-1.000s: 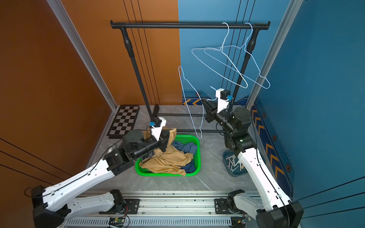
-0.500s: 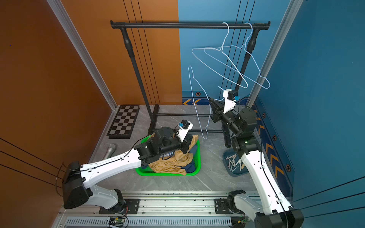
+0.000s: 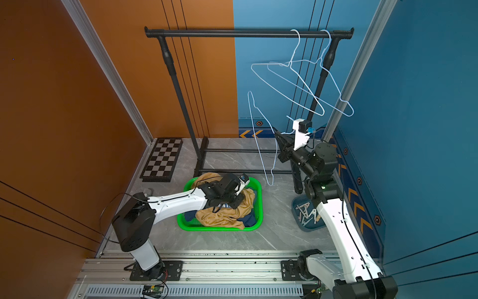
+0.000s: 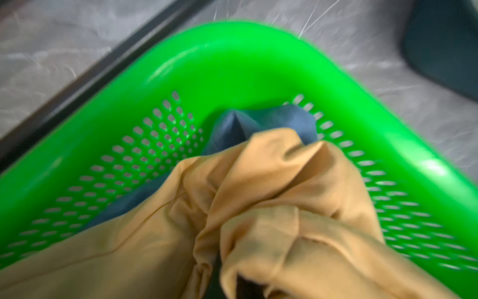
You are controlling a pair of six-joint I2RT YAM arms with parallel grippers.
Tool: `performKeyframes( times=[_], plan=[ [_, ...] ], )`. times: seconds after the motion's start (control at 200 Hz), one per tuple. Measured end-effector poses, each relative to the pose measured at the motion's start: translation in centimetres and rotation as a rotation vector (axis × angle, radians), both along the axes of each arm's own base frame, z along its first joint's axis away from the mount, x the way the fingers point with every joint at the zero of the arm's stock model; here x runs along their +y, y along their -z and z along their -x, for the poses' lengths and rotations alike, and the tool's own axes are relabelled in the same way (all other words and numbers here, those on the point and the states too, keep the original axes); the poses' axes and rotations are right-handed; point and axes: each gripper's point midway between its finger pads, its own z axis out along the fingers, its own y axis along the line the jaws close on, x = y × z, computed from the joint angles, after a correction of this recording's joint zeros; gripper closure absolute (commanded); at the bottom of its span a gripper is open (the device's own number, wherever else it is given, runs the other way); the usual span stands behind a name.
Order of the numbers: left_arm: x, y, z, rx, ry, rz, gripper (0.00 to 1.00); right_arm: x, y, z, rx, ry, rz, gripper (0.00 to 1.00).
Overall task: Remove the clothespins securing t-shirts to the hanger
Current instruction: Place the T-shirt in the basket.
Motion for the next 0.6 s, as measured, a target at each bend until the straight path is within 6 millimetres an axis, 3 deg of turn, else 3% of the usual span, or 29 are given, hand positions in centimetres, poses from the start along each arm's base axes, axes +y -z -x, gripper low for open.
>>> performKeyframes(
  times=[0.045, 0.175, 0.24, 0.415, 0.601],
  plan=[
    [0.3, 0.3, -0.3, 0.011, -0.007, -0.012, 0.96, 0.0, 0.2, 0.0, 0.007, 0.0, 0.002, 1.0],
    [0.5, -0.7, -0.6, 0.002, -0.004, -0.005, 0.48, 0.0, 0.7, 0.2, 0.022, 0.001, 0.021, 1.0],
    [0.8, -2.0, -0.5, -0.013, 0.0, 0.004, 0.33, 0.0, 0.9, 0.2, 0.03, 0.001, 0.029, 1.0],
    [2.9, -6.4, -0.1, -0.041, -0.01, 0.045, 0.19, 0.0, 1.7, 0.5, 0.054, -0.002, 0.051, 1.0],
    [5.8, -8.4, 0.1, -0.046, -0.036, 0.023, 0.16, 0.0, 2.5, 0.8, 0.081, -0.005, 0.078, 1.0]
  ],
)
